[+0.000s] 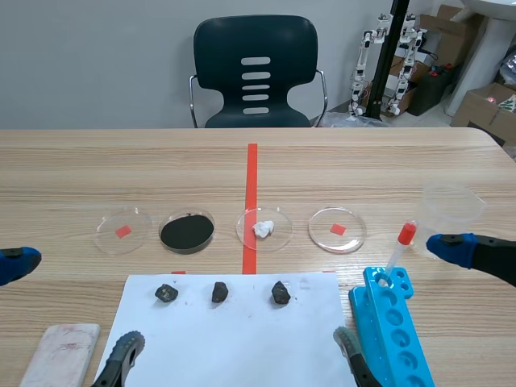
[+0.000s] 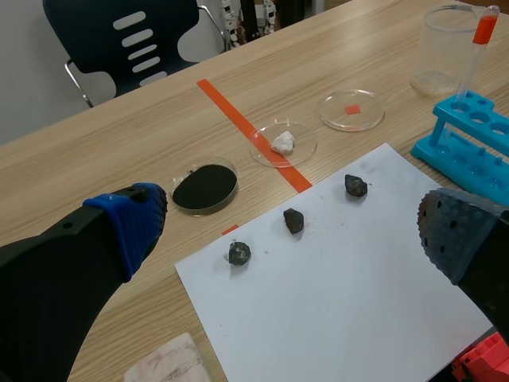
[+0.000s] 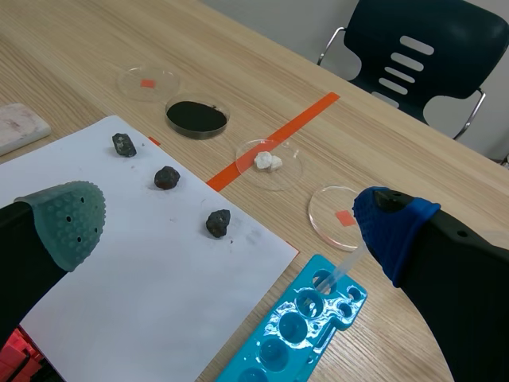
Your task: Pick up the left mineral with the left hand
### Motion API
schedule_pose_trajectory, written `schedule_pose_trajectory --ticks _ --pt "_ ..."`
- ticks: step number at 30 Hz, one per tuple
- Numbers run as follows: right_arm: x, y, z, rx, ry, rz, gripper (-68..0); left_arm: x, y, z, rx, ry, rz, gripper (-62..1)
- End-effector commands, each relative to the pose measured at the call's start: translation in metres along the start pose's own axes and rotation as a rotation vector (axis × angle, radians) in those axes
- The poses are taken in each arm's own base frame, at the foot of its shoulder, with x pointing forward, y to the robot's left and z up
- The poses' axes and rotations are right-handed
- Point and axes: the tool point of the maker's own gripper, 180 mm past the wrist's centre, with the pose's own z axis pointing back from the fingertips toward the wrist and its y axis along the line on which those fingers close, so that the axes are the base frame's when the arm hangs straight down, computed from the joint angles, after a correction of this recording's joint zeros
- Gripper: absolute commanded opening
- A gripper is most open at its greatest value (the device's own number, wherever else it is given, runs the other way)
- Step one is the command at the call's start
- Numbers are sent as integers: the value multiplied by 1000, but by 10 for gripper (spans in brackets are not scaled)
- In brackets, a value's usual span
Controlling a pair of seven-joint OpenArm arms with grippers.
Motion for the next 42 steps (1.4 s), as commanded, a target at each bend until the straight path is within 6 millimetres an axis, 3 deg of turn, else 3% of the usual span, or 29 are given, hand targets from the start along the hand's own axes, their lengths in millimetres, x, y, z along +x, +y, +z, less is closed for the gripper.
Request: schedule_pose_trajectory --ticks 1,29,42 --pt "12 -4 -2 -12 -41 7 4 12 0 -3 3 -44 2 14" --pt "12 -4 -2 -12 -41 7 4 11 0 -3 4 -36 4 14" --pt "12 -4 -2 -12 -42 7 4 -47 18 -31 35 319 219 14"
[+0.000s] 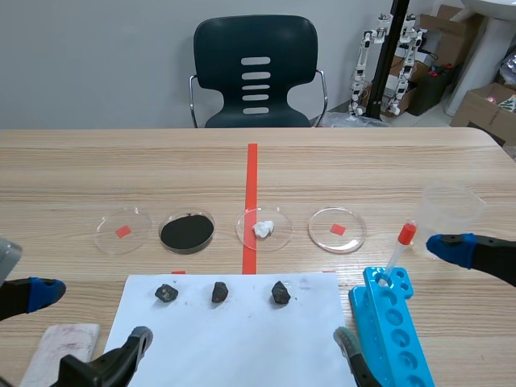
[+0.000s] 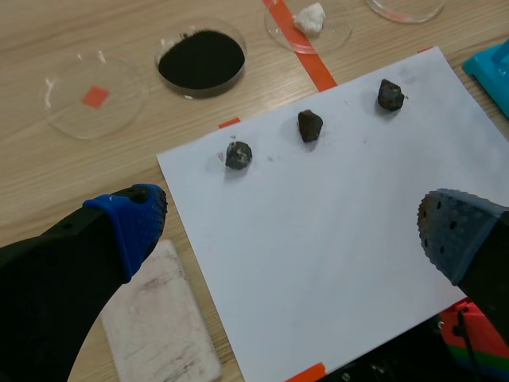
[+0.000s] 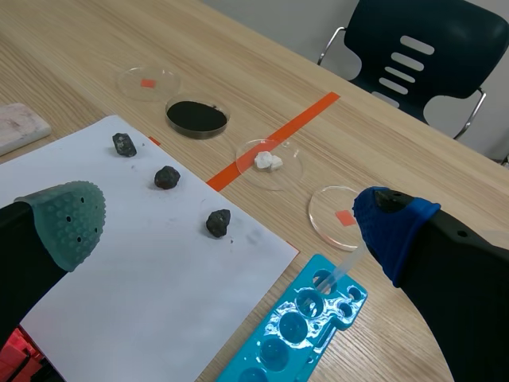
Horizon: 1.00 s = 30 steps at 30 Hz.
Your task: Pick up the left mineral with the left hand
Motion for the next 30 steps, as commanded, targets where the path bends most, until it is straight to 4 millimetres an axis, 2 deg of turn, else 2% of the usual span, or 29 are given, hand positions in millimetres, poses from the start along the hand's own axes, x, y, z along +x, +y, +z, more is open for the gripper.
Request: schedule_pose_trajectory --ticks 1,7,14,19,25,30 --pt "12 -4 -2 -12 -41 7 4 13 -3 -5 -12 -24 18 14" --pt "12 -4 -2 -12 -41 7 4 21 1 -27 -24 48 109 14" --pt "12 -4 -2 -12 -41 7 4 25 35 -47 189 155 235 14" --pt "12 -4 -2 -12 -41 7 4 34 39 -62 229 200 256 14" --pt "12 -4 -2 -12 -41 7 4 14 59 -72 355 329 364 14" --pt "12 -4 -2 -12 -41 7 4 3 64 -83 372 403 396 14"
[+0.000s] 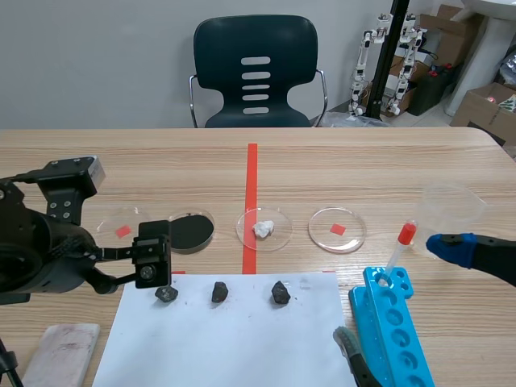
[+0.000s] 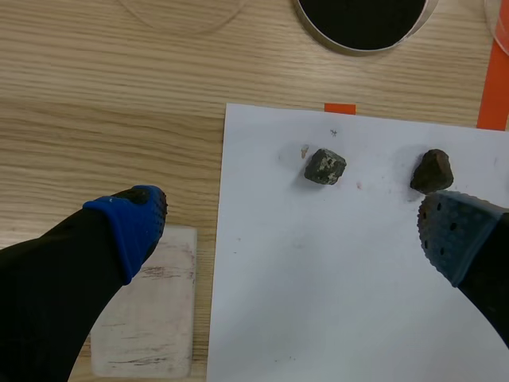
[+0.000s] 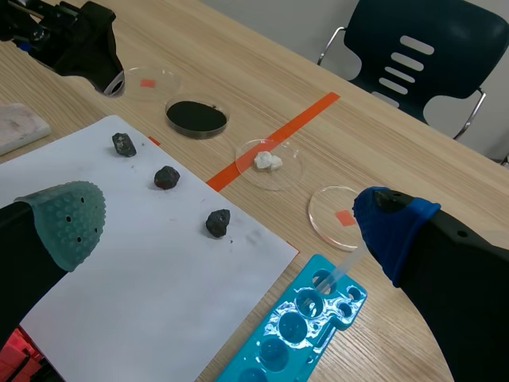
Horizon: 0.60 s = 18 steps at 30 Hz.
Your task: Pick up the left mineral with the left hand
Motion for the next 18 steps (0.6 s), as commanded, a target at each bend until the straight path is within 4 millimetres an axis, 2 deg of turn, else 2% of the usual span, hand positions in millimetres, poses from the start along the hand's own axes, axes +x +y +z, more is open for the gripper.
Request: schedule_pose_trajectory --ticks 1,9,18 --pt "12 -4 -2 -12 -42 7 4 9 -2 0 -3 -15 5 14" --pt "12 -4 -2 -12 -41 7 4 0 -1 -21 38 90 24 14" --pt "12 -4 -2 -12 -42 7 4 2 -19 -33 30 115 -44 14"
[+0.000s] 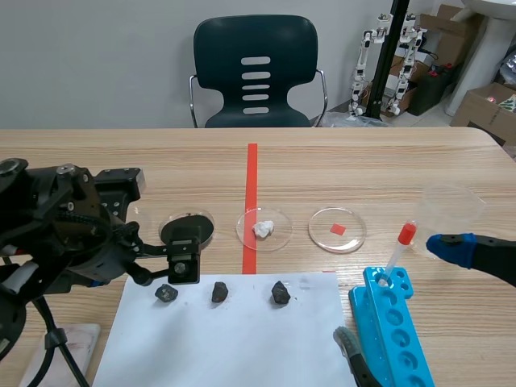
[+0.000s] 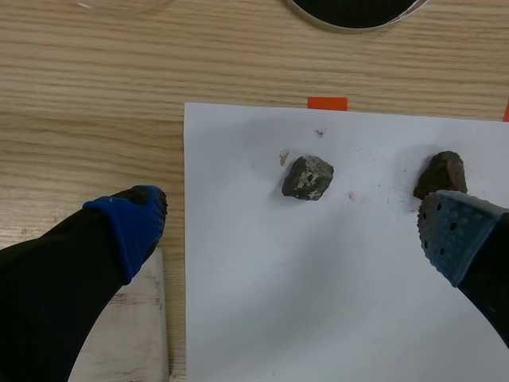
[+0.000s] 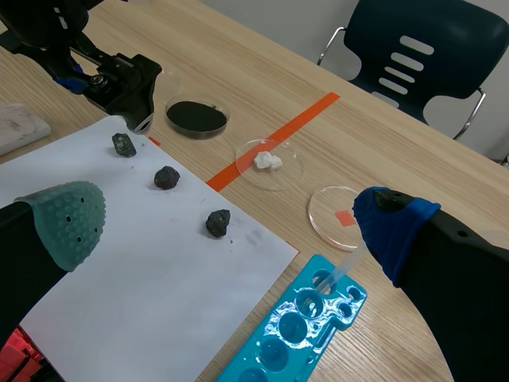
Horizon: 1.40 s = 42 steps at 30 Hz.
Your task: Pick up the left mineral with the left hand
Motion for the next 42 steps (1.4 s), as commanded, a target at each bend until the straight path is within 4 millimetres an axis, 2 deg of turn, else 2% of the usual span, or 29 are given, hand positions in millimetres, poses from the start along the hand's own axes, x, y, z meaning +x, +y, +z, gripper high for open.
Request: schedule_pose_trajectory --ticks 1,7,17,30,33,35,42 --pt "12 -4 -2 -12 -42 7 4 7 0 2 14 -20 -8 14" --pt "12 -4 -2 -12 -41 7 4 9 -1 -6 54 -13 -16 14" --pt "12 -4 -2 -12 -41 7 4 -7 4 -30 108 83 -18 14" --pt "12 -4 -2 -12 -42 7 4 -10 -1 -38 115 114 -16 14" --pt "12 -4 -2 -12 -41 7 4 -10 -4 -38 113 112 -17 -118" --pt "12 -4 -2 -12 -42 7 4 -10 -4 -38 113 113 -17 -184" --pt "12 -4 -2 -12 -42 7 4 -15 -4 -38 113 140 -16 -237"
